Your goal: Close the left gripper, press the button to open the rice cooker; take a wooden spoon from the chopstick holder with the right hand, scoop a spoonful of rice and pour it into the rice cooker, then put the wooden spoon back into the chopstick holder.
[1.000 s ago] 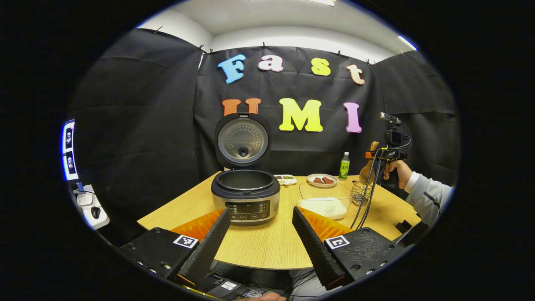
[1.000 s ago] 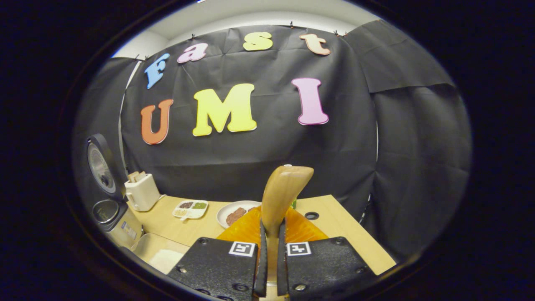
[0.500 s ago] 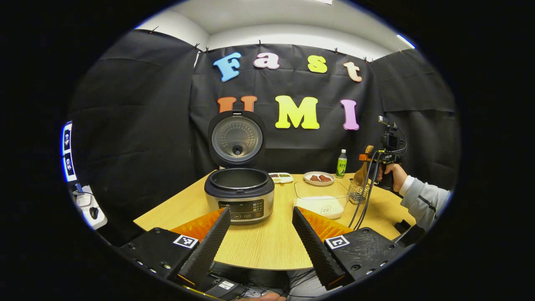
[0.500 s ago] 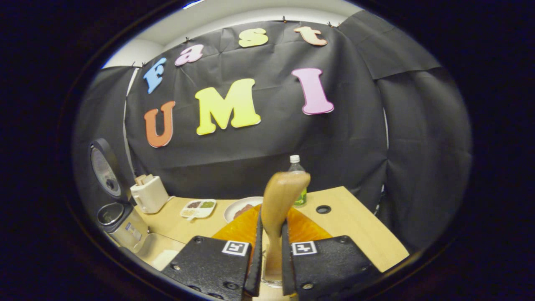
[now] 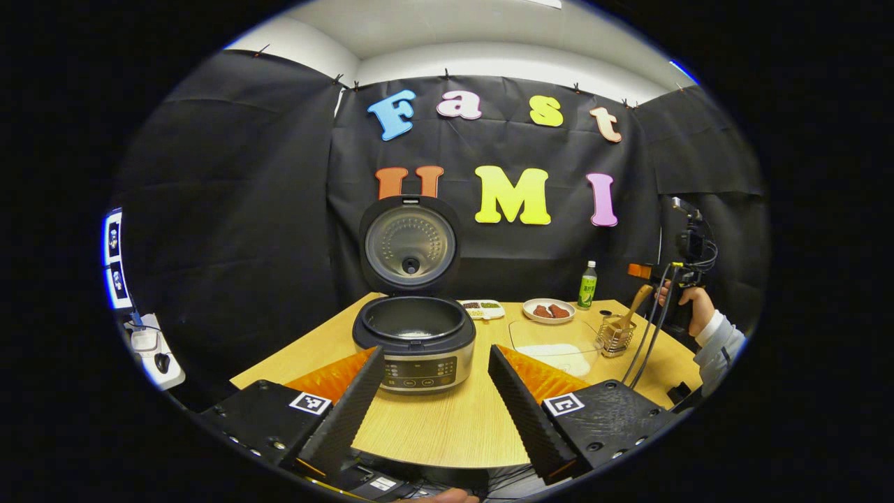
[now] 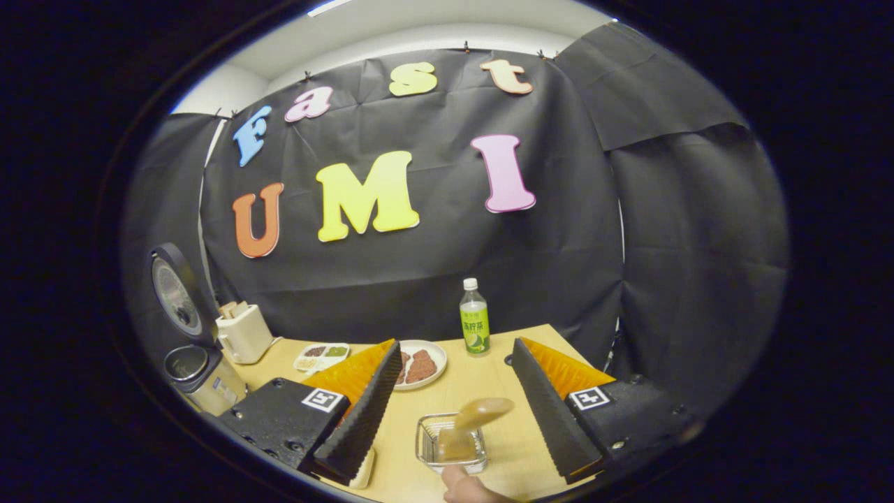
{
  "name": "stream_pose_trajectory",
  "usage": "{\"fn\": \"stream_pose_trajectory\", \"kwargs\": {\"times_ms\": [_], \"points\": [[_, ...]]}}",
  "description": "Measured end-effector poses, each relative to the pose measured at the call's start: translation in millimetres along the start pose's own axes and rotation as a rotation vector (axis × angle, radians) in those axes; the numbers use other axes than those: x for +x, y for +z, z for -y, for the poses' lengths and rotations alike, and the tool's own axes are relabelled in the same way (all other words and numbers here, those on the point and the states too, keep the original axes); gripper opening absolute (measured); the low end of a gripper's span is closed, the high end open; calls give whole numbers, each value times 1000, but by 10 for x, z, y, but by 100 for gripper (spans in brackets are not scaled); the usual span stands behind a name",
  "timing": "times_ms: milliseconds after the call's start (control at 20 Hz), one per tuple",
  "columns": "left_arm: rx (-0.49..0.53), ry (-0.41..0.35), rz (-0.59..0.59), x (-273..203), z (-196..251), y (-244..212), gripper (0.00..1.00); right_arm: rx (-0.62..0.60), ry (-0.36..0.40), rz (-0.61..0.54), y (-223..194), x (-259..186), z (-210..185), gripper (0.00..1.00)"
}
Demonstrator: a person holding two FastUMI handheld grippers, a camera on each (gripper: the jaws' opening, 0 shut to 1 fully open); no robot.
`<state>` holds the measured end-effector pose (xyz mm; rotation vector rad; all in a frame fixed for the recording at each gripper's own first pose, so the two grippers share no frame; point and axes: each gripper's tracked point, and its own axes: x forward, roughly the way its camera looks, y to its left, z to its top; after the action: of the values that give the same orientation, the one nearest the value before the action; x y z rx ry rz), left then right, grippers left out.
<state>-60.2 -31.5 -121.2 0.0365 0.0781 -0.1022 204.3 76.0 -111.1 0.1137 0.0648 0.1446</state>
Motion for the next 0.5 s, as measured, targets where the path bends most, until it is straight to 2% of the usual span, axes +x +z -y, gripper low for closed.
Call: {"fn": "stream_pose_trajectory", "kwargs": {"times_ms": [250, 300, 350, 500], "points": [[-5, 9, 12, 282, -140, 338, 95, -16, 6, 58, 314, -533, -74, 100], [-9, 13, 14, 337, -164, 408, 100, -20, 11, 69, 361, -657, -103, 100], [-9, 20, 14, 400, -196, 482, 95, -18, 10, 87, 407, -801, -115, 100], [61, 81, 28, 571, -372, 737, 95, 13, 29, 138, 503, -1245, -208, 100]]}}
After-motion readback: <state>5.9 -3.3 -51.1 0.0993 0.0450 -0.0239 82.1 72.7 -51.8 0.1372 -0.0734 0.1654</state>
